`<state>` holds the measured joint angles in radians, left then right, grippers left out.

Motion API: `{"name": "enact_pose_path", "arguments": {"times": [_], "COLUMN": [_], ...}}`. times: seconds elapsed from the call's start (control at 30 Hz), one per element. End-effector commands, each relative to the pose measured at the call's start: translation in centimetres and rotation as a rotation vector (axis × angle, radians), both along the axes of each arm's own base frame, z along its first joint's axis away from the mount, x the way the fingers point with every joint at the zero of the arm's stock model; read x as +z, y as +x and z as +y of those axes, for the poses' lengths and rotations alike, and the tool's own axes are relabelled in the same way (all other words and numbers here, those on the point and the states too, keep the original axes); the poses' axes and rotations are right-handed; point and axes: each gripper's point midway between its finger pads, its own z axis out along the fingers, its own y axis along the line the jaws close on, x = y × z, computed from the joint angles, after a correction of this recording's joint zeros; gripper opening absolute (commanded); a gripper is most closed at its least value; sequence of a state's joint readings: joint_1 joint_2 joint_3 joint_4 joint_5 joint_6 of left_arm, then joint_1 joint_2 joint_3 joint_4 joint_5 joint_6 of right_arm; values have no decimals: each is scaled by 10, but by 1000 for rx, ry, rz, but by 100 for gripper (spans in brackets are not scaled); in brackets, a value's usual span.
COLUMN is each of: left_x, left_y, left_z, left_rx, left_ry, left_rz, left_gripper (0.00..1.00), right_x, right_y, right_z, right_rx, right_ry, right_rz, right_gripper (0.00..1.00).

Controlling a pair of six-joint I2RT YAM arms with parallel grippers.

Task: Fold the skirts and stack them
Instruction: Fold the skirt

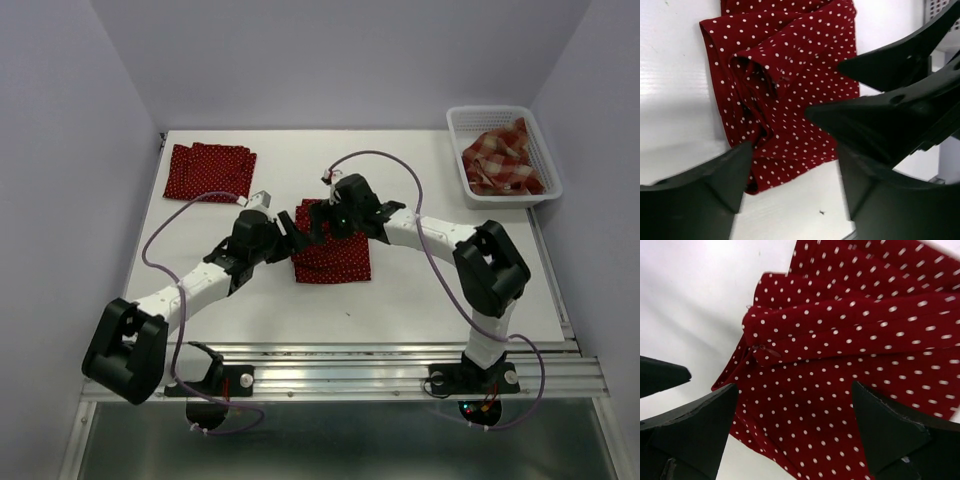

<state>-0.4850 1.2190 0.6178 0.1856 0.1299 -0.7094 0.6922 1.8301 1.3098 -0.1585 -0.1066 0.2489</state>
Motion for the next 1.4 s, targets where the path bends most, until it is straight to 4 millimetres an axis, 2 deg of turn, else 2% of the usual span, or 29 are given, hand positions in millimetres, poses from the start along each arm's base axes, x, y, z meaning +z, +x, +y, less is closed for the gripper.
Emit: {"name": "enact_pose_path", "arguments": {"times": [0.0, 0.03, 0.17, 0.23, 0.27, 0.3, 0.37, 0.43, 0.5, 0.57, 0.6, 0.7, 0.73, 0.77, 0.8, 0.9, 0.93, 0.97, 1.0, 1.03, 1.07, 1.1, 1.17, 1.2, 1.23, 1.27, 1.37], "left_x": [11, 8, -29, -53, -53, -61, -70, -75, -83, -89, -94, -102, -105, -106, -109, -111, -112, -111, -109, -110, -110, -109, -110, -109, -111, -112, -112], "left_y": [21, 24, 20, 19, 19, 18, 16, 15, 12, 7, 4, 0, -2, -3, -4, -6, -8, -9, -9, -11, -12, -13, -17, -18, -20, -21, -22], "left_z": [-14, -14, -14, -15, -15, -16, -15, -13, -10, -8, -7, -3, -2, -2, -1, -1, -2, -2, -2, -1, -1, -1, 1, 1, 4, 6, 10], "left_rx": [-33, -29, -34, -39, -40, -47, -46, -40, -40, -45, -48, -43, -43, -43, -42, -48, -55, -57, -58, -56, -59, -62, -63, -63, -57, -53, -43], "left_ry": [-11, -6, 25, 47, 43, 52, 65, 77, 91, 100, 106, 118, 123, 126, 129, 128, 125, 123, 119, 119, 119, 116, 118, 117, 126, 131, 151], "left_rz": [-80, -82, -7, 49, 50, 67, 92, 101, 116, 132, 145, 163, 171, 173, 182, 191, 193, 192, 187, 190, 191, 187, 194, 191, 197, 200, 201], "left_gripper": [71, 66, 49, 26, 25, 16, 0, 0, 0, 0, 0, 0, 0, 0, 0, 0, 0, 0, 0, 0, 0, 0, 0, 0, 0, 0, 0], "right_x": [-21, -19, -28, -35, -39, -47, -46, -39, -30, -18, -9, -3, 6, 6, -4, -1, -16, -17, -7, -7, -17, -5, -6, -17, -9, -10, -8], "right_y": [-9, -7, -4, 2, 3, 5, 9, 17, 24, 31, 37, 44, 49, 48, 49, 59, 64, 70, 84, 93, 101, 116, 130, 137, 142, 149, 149], "right_z": [25, 30, 43, 48, 49, 50, 54, 60, 62, 65, 67, 75, 81, 86, 90, 103, 106, 108, 111, 112, 113, 115, 116, 115, 117, 112, 110], "right_rx": [16, 22, 24, 5, 0, -6, -19, -20, -36, -37, -45, -47, -35, -15, -8, 10, -1, -10, -25, -44, -66, -89, -107, -119, -122, -131, -124], "right_ry": [116, 134, 176, 187, 187, 180, 191, 222, 234, 253, 271, 299, 322, 334, 335, 369, 356, 353, 358, 352, 334, 334, 310, 277, 275, 261, 239], "right_rz": [130, 130, 167, 182, 187, 200, 206, 176, 148, 114, 88, 72, 60, 72, 91, 81, 89, 75, 28, 4, -5, -63, -103, -121, -138, -147, -152], "right_gripper": [100, 100, 96, 93, 92, 88, 83, 79, 78, 79, 83, 85, 86, 87, 88, 88, 88, 89, 89, 90, 90, 91, 92, 92, 93, 93, 95]}}
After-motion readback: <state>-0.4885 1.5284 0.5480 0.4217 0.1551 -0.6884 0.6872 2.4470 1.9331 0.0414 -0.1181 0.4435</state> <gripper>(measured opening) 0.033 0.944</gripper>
